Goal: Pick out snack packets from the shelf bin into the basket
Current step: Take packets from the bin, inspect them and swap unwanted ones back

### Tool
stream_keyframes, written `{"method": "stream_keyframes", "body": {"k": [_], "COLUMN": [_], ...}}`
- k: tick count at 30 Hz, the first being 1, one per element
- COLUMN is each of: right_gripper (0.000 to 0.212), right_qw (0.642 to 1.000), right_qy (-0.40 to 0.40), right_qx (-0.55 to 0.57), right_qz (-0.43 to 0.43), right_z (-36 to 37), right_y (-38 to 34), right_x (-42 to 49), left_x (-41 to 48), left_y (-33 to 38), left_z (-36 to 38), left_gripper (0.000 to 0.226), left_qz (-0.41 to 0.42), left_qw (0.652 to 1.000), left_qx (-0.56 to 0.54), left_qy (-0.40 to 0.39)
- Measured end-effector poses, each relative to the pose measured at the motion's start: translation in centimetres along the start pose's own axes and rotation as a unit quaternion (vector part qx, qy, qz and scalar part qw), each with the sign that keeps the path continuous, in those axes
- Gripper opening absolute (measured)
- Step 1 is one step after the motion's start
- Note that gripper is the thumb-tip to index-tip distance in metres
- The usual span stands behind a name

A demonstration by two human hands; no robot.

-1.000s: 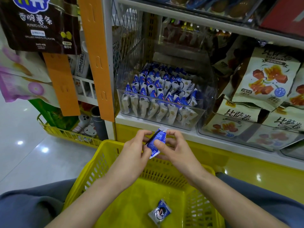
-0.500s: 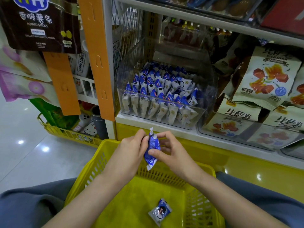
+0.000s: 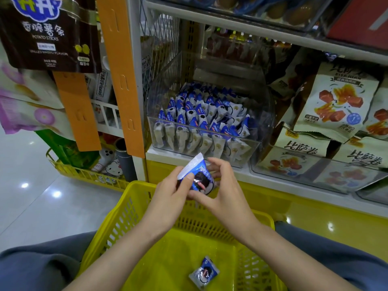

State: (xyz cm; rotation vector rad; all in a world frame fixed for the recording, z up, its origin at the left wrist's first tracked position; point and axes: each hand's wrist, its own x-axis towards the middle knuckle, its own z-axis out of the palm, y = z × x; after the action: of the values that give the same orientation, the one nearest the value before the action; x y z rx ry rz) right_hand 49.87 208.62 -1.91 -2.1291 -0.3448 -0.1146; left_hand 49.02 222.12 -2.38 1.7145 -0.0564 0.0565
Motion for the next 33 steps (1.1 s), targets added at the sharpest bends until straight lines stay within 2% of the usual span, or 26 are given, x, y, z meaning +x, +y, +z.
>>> {"method": "stream_keyframes", "body": {"k": [4, 8, 11, 13, 15, 18, 21, 23, 24, 26, 28, 33], "right_gripper": [0.027, 0.024, 0.021, 0.019, 0.017, 0.014, 0.011, 0.012, 0.019, 0.029, 0.033, 0.034], "right_qw": [0.991, 0.975, 0.969, 0.972, 0.977, 0.982, 0.983, 0.982, 0.981, 0.978, 0.971, 0.937], "right_qy": [-0.059, -0.099, -0.119, -0.107, -0.071, 0.021, 0.129, 0.181, 0.189, 0.16, 0.105, 0.012], "right_qx": [0.106, 0.185, 0.194, 0.19, 0.192, 0.183, 0.131, 0.045, -0.01, -0.116, -0.2, -0.322], "right_qz": [0.055, 0.075, 0.092, 0.086, 0.063, 0.036, 0.026, 0.027, 0.036, 0.062, 0.079, 0.135], "right_z": [-1.0, -2.0, -2.3, -2.7, -3.7, -6.0, -8.0, -8.2, -8.0, -7.8, -7.8, -8.0], "right_y": [-0.7, -1.4, -1.9, -2.4, -3.1, -4.2, -4.6, -4.4, -4.1, -3.4, -2.7, -2.7], "right_x": [1.0, 1.3, 1.3, 1.6, 2.2, 4.6, 8.9, 12.1, 13.5, 15.5, 16.6, 18.8], "left_x": [0.6, 0.9, 1.1, 1.3, 2.0, 4.2, 6.7, 8.2, 8.7, 9.4, 9.9, 10.4], "left_y": [0.2, 0.3, 1.0, 1.8, 2.8, 4.6, 5.8, 5.6, 5.4, 4.6, 4.0, 3.3], "left_z": [-0.4, -0.8, -1.1, -1.4, -2.1, -3.4, -4.1, -4.0, -4.0, -4.0, -4.1, -4.2], "left_gripper": [0.022, 0.021, 0.02, 0.022, 0.024, 0.02, 0.03, 0.033, 0.033, 0.035, 0.036, 0.035], "left_qz": [-0.021, -0.01, -0.009, 0.01, 0.064, 0.172, 0.222, 0.219, 0.215, 0.216, 0.225, 0.232], "left_qw": [0.998, 0.997, 0.995, 0.998, 0.996, 0.971, 0.928, 0.893, 0.874, 0.843, 0.829, 0.837], "left_qx": [-0.056, -0.073, -0.089, -0.055, 0.019, 0.147, 0.294, 0.393, 0.436, 0.492, 0.511, 0.496], "left_qy": [0.013, 0.037, 0.04, 0.042, 0.051, 0.083, 0.059, 0.023, 0.008, -0.015, -0.021, -0.02]}}
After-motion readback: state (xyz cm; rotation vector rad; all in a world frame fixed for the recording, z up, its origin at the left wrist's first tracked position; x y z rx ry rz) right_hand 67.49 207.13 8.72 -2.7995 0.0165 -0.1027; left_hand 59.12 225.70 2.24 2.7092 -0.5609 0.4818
